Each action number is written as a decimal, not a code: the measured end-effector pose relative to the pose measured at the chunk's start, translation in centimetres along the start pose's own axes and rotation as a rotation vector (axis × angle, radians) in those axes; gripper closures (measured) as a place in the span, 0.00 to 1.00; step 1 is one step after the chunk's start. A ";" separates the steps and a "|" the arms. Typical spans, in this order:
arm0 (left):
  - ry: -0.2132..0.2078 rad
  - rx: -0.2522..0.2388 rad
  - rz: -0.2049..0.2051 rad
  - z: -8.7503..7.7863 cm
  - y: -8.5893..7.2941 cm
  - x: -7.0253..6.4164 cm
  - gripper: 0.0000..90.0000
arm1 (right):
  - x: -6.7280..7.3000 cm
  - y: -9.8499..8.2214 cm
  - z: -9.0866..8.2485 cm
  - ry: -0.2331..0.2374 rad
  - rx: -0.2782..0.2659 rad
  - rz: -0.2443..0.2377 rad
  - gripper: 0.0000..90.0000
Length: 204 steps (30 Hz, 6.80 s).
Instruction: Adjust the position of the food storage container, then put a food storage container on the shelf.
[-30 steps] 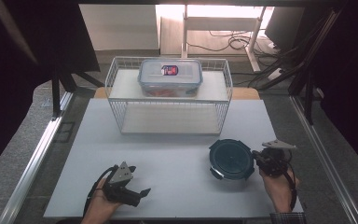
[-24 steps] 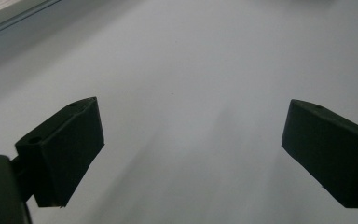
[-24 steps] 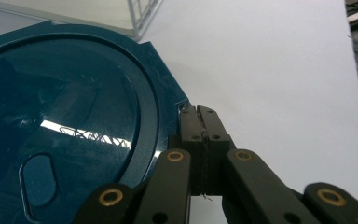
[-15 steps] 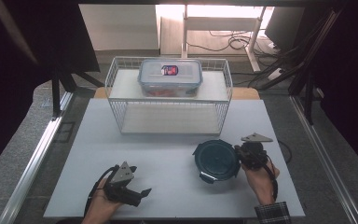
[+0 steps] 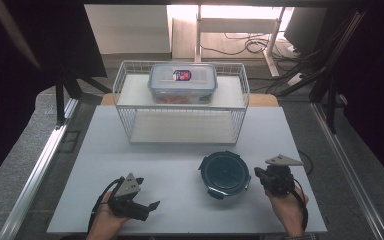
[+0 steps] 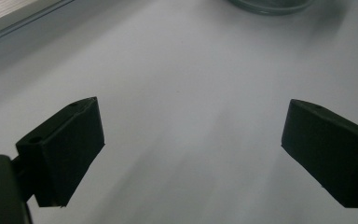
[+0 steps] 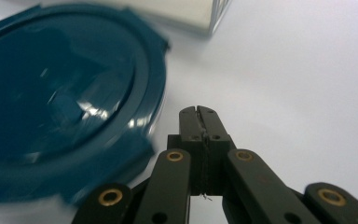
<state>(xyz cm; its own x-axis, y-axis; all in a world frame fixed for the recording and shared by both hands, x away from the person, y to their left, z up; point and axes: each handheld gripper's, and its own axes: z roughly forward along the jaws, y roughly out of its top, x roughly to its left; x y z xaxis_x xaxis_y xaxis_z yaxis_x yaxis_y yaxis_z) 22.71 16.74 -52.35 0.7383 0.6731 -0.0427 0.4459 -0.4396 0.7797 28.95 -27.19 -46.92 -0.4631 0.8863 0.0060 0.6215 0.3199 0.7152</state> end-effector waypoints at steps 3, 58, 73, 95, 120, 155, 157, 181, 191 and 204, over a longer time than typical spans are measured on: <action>0.002 0.006 0.009 0.0 0.0 -0.1 0.06 | 0.9 -1.0 0.5 0.011 0.049 0.012 0.99; 0.016 -0.006 -0.075 -1.4 -0.5 0.8 0.04 | 5.4 3.0 3.6 0.279 -0.058 -0.193 0.39; 0.011 -0.018 -0.146 -1.8 -2.1 2.0 0.02 | 5.9 -0.7 2.6 0.285 -0.065 -0.280 0.01; -0.021 -0.014 -0.154 -0.6 0.0 3.0 0.03 | 6.3 1.7 2.7 0.281 -0.077 -0.210 0.00; -0.397 -0.011 -0.273 5.5 5.7 7.4 0.03 | 7.3 5.2 8.7 0.549 0.128 -0.065 0.08; -0.447 -0.073 -0.477 2.1 2.9 5.9 0.62 | 6.5 3.3 5.5 0.653 0.090 0.166 0.62; -0.450 -0.076 -0.473 2.1 2.9 5.9 0.63 | 6.6 3.2 5.2 0.647 0.075 0.158 0.62; -0.342 -0.183 -0.379 -1.6 7.2 6.3 0.64 | 6.8 7.5 2.8 0.624 -0.072 0.070 0.64; -0.306 -0.223 -0.344 -3.9 10.4 6.9 0.64 | 6.6 10.9 1.3 0.630 -0.118 0.038 0.64; -0.286 -0.262 -0.312 -6.0 15.4 8.4 0.64 | 5.9 15.8 -1.0 0.614 -0.179 0.009 0.64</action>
<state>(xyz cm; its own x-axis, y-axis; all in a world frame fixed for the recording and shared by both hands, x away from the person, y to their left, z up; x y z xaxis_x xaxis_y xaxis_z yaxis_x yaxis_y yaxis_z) 32.76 19.23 -36.98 0.7155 0.5423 -0.4403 0.5529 -0.0545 0.8314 35.45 -17.27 -34.87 -0.7689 0.5187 0.3738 0.5364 0.2053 0.8186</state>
